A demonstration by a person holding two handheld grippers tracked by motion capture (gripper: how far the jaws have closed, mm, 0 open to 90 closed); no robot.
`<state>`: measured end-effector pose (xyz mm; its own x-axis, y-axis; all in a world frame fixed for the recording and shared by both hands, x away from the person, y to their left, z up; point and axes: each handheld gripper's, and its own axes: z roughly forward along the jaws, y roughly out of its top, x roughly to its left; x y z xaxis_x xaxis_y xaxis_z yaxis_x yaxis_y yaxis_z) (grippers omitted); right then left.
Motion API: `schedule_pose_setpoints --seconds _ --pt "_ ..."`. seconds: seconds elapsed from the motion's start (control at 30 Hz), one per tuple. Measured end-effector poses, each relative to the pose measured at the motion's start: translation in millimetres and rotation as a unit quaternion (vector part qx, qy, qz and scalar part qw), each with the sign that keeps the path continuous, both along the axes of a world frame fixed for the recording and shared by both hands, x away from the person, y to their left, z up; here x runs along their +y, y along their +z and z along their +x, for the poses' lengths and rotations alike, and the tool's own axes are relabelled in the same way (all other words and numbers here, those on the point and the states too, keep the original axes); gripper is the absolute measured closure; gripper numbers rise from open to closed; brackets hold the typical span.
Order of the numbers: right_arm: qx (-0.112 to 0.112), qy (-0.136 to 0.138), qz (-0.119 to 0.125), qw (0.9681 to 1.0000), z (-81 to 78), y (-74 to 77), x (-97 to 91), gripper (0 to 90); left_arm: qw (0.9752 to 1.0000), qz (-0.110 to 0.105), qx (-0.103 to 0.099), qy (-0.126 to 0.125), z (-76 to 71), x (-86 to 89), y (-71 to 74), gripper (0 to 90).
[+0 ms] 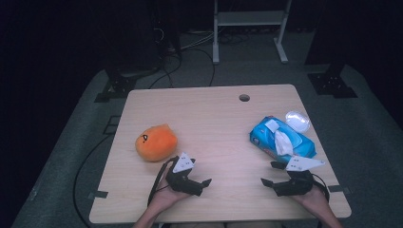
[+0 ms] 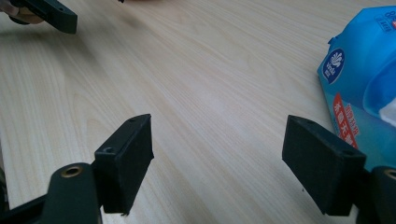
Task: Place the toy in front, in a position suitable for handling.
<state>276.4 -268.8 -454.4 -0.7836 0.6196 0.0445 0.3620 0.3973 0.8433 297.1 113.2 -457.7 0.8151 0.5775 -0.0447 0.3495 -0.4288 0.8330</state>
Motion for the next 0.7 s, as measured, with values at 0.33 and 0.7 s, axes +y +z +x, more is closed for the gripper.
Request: schedule_pose_setpoints --seconds 0.33,0.7 --pt "0.011 -0.003 0.003 0.9999 2.8 -2.4 -1.0 22.7 0.9997 -0.011 -0.022 0.004 4.1 6.7 16.0 5.9" --pt "0.011 -0.001 0.005 0.9999 0.9 -1.2 2.7 22.7 0.9946 -0.036 -0.078 0.058 19.6 61.3 63.3 5.9"
